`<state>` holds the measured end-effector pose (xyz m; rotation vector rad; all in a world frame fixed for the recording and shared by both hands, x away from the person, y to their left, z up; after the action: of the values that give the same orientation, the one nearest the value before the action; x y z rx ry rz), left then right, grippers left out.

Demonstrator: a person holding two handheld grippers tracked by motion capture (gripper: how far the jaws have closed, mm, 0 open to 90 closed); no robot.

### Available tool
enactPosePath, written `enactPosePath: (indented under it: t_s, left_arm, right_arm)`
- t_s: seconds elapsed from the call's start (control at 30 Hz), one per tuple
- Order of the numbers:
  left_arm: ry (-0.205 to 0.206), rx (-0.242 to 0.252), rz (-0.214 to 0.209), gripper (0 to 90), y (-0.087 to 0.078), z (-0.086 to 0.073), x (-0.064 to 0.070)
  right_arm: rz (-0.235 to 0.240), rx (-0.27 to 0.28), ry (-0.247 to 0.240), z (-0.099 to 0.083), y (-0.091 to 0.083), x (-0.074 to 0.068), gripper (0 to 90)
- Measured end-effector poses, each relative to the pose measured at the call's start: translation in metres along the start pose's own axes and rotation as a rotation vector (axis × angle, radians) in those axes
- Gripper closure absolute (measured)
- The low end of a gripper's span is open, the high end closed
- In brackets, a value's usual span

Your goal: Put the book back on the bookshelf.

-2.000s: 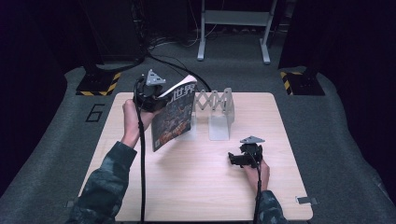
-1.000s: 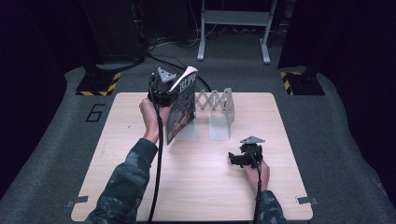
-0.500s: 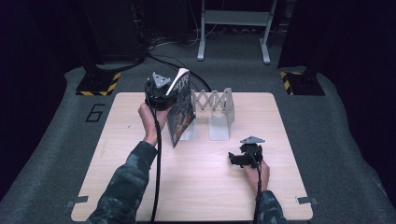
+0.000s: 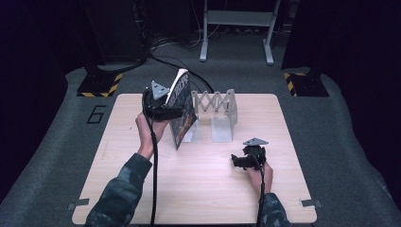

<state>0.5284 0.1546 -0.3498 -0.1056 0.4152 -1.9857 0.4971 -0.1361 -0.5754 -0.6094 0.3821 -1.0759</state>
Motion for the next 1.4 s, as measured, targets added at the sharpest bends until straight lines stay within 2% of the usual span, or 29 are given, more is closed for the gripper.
enactPosePath:
  t_s: [0.33,0.77,0.8,0.9,0.93,1.13,1.2,1.23,1.33,1.4]
  left_arm:
    - [-0.004,-0.017,-0.013,12.2,-0.009,-0.02,-0.003]
    - [-0.047,-0.085,-0.045,6.0,0.004,-0.079,-0.002]
    - [-0.044,-0.102,-0.049,7.6,0.005,-0.083,-0.002]
    - [-0.051,-0.11,-0.06,14.2,0.009,-0.096,0.002]
    - [-0.057,-0.13,-0.067,15.1,0.011,-0.102,0.003]
    - [-0.081,-0.167,-0.074,19.2,0.023,-0.126,0.007]
    - [-0.085,-0.195,-0.097,24.2,0.027,-0.134,0.008]
    - [-0.085,-0.202,-0.085,25.4,0.029,-0.137,0.008]
    - [-0.106,-0.225,-0.087,30.4,0.036,-0.145,0.007]
    - [-0.103,-0.239,-0.094,35.1,0.039,-0.151,0.007]
  right_arm:
    - [0.001,0.001,0.0,0.0,0.0,0.0,11.5]
    - [0.004,-0.001,0.005,0.0,0.0,-0.001,11.8]
    - [0.003,0.0,0.007,0.0,0.0,-0.001,11.8]
    - [0.002,0.0,0.007,0.0,0.0,-0.001,11.8]
    - [0.005,-0.001,0.004,0.0,0.0,-0.001,11.9]
    - [0.006,-0.001,0.004,0.0,0.0,-0.001,12.0]
    - [0.006,-0.001,0.004,0.0,0.0,-0.001,12.0]
    - [0.006,-0.001,0.004,0.0,0.0,0.0,12.0]
    - [0.006,0.0,0.004,0.0,0.0,0.0,12.0]
    - [0.007,0.0,0.005,0.0,0.0,0.0,12.1]
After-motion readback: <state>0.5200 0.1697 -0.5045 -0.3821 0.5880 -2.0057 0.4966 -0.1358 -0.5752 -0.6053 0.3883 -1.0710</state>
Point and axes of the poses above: each handheld gripper's, and its own axes: y roughly forward along the jaws, z roughly out of its top, x roughly to its right, the point moved 7 cm from there along y, roughly forward along the jaws, and after that the axes turned 3 degrees about x, right-handed, at the moved point
